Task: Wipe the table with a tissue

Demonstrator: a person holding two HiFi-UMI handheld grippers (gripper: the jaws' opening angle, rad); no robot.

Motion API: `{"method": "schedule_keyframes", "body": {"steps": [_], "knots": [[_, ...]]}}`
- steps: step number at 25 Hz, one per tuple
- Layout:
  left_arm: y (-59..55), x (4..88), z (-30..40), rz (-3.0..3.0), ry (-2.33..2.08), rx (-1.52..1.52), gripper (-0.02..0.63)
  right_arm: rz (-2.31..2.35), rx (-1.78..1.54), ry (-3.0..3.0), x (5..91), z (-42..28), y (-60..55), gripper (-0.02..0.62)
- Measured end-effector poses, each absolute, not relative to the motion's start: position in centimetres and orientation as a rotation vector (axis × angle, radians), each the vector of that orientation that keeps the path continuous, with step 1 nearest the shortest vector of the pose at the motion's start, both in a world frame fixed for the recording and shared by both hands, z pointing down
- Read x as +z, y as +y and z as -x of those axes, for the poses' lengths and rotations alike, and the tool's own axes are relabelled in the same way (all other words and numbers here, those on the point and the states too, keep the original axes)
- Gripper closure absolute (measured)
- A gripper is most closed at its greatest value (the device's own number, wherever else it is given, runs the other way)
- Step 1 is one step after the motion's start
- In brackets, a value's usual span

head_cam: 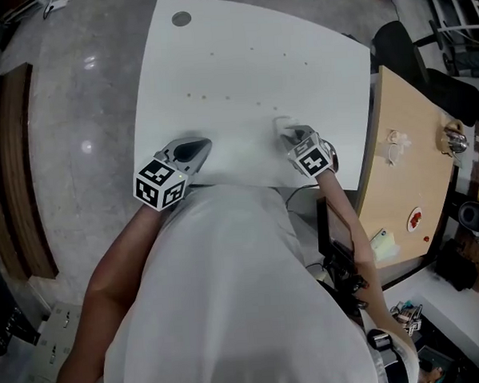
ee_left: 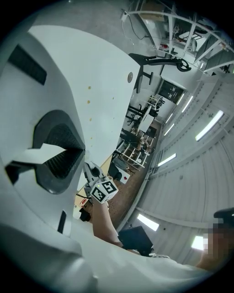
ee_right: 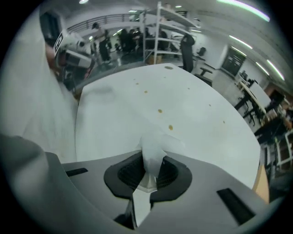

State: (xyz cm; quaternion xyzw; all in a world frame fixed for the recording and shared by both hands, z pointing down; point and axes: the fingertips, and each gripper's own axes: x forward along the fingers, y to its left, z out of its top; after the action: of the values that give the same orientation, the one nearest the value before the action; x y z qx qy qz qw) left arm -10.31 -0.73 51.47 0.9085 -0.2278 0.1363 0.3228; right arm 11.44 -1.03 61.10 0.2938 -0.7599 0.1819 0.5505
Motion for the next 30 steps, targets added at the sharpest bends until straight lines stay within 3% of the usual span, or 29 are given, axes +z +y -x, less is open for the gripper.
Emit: {"method": "schedule_keyframes", "body": {"steps": [6,14,17,28,30], "knots": [[-1.0,51.5,10.9,-2.397,-0.566,0.362,0.598,-0.796,0.867,-1.928,62.1,-10.1,0.2,0.558],[-1.1,51.3,11.1,-2.407,-0.548,0.375,0.598,-1.048,1.03,-1.958,61.5,-11.9,-1.8,0.549],[-1.3,51.4,11.1,-2.408,-0.552,0.382,0.598,-1.062,1.078,-1.947,62.2,-12.6,-2.1,0.47],[-1.7,51.5,11.2,-2.381,-0.593,0.388,0.598,-1.08,0.804,-1.907,60.2,-12.6,-2.0,0.435],[-1.6,51.6,11.0,-2.381,-0.588,0.392,0.598,-1.089,0.811,-1.935,59.8,-12.3,-1.8,0.399]]}}
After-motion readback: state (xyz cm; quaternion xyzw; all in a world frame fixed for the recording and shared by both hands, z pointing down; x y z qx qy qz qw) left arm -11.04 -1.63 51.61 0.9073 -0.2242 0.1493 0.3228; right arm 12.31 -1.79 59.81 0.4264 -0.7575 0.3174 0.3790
